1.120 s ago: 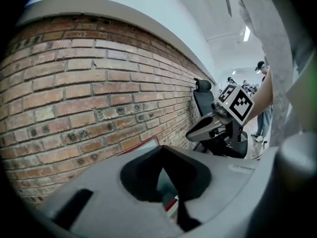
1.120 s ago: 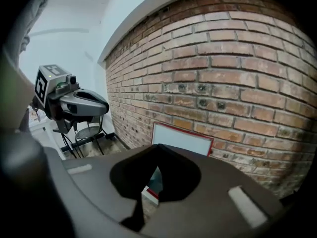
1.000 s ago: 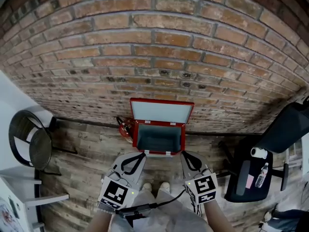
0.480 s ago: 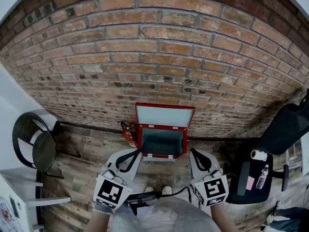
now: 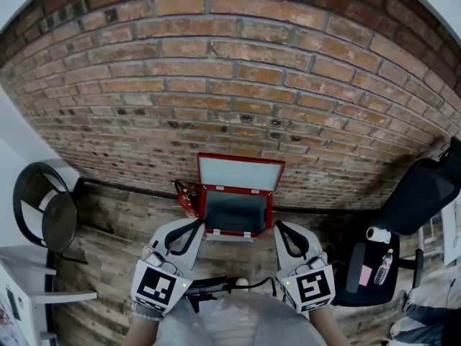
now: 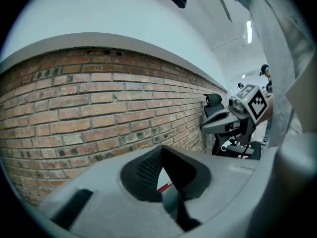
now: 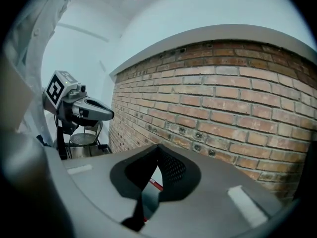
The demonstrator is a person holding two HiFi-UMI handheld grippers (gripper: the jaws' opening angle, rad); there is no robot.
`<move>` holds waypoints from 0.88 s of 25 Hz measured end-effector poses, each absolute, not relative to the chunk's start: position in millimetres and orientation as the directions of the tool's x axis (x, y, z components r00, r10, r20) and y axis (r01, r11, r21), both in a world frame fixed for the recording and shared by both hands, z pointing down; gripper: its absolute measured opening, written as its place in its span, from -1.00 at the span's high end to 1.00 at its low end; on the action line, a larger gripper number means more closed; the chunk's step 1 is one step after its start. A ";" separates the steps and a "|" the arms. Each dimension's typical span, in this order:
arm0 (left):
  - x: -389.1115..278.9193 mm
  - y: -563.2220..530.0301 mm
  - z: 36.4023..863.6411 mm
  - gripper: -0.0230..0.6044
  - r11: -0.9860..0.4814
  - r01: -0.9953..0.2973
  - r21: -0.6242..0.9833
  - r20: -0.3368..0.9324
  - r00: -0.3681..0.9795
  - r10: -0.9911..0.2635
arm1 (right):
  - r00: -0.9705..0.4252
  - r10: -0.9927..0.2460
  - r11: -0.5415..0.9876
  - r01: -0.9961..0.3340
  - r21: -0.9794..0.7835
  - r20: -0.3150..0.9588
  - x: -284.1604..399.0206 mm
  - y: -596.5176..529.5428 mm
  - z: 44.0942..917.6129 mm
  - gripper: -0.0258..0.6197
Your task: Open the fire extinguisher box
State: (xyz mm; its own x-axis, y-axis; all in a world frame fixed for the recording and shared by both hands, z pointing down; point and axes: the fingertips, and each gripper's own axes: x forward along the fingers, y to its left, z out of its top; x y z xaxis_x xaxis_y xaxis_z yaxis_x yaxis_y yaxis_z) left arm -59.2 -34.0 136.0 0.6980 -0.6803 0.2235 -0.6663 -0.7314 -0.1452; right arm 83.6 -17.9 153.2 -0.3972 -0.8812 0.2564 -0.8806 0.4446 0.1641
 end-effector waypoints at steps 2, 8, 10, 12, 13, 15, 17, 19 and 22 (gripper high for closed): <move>-58.6 -34.8 135.3 0.93 -0.730 -0.669 -0.141 0.219 0.698 -0.682 | -0.399 -0.884 0.444 -0.880 0.171 0.242 82.3 -18.0 149.6 0.91; -55.0 -37.6 131.5 0.93 -0.731 -0.665 -0.153 0.206 0.702 -0.682 | -0.396 -0.886 0.444 -0.873 0.200 0.240 81.3 -18.6 148.0 0.91; -54.1 -38.7 130.7 0.93 -0.732 -0.663 -0.160 0.205 0.703 -0.681 | -0.398 -0.885 0.448 -0.871 0.203 0.242 80.6 -19.2 148.8 0.91; -53.3 -39.0 130.7 0.93 -0.735 -0.658 -0.165 0.206 0.706 -0.678 | -0.400 -0.884 0.449 -0.870 0.201 0.243 79.5 -20.1 149.1 0.91; -52.7 -39.0 130.9 0.93 -0.737 -0.655 -0.167 0.208 0.707 -0.675 | -0.401 -0.883 0.450 -0.870 0.201 0.243 79.0 -20.7 148.9 0.91; -51.0 -39.0 131.5 0.93 -0.741 -0.649 -0.173 0.211 0.711 -0.671 | -0.403 -0.882 0.453 -0.867 0.205 0.244 78.4 -21.8 148.5 0.91; -50.0 -38.8 132.3 0.93 -0.744 -0.645 -0.175 0.212 0.713 -0.669 | -0.405 -0.880 0.456 -0.865 0.208 0.247 77.4 -22.0 149.4 0.91; -49.7 -38.9 133.5 0.93 -0.745 -0.644 -0.173 0.216 0.714 -0.666 | -0.406 -0.879 0.458 -0.864 0.209 0.251 76.1 -22.4 150.6 0.91; -48.2 -39.6 135.2 0.93 -0.750 -0.637 -0.179 0.225 0.715 -0.662 | -0.405 -0.878 0.459 -0.863 0.211 0.253 76.3 -23.6 151.1 0.91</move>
